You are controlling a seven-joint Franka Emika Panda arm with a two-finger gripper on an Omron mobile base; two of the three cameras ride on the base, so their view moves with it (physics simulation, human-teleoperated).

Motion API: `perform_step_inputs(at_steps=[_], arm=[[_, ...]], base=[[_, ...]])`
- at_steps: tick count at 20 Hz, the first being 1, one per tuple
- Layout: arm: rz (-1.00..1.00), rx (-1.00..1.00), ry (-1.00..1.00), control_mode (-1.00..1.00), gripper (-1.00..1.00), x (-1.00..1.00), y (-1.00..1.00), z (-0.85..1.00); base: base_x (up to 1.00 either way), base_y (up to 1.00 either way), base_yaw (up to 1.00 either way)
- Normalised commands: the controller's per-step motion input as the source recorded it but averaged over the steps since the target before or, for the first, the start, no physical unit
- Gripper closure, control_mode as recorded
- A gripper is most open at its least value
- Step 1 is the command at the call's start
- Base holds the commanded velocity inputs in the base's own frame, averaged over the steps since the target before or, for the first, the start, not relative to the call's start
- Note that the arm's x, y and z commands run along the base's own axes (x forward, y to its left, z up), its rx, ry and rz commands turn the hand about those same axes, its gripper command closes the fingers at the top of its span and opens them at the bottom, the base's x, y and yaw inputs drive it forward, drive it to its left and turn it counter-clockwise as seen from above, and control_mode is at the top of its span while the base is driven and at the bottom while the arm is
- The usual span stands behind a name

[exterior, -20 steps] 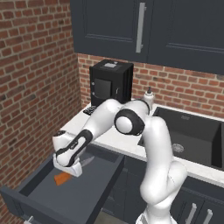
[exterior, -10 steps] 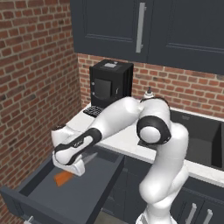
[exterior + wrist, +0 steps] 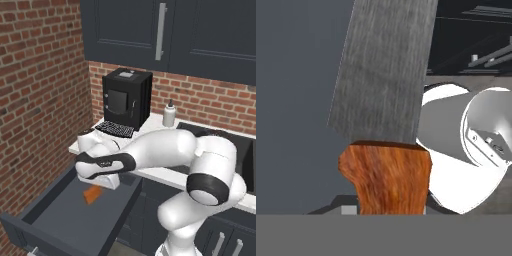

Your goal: Pick up the knife from the drawer and place it on the cutting board. Then place the meat from the plate to the cutting board.

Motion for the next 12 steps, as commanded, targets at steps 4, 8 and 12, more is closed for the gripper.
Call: perform_step_inputs(at_steps=[4, 8, 12], arm=[[0.11, 0.0, 0.0, -1.0, 1.0, 0.0, -0.94, 0.45], [0.11, 0.0, 0.02, -1.0, 1.0, 0.0, -0.79, 0.45], [0.16, 0.0, 0.07, -1.0, 1.0, 0.0, -0.83, 0.41]], base=[[0.0, 0.0, 0.0], [0.0, 0.0, 0.0], [0.0, 0.0, 0.0]])
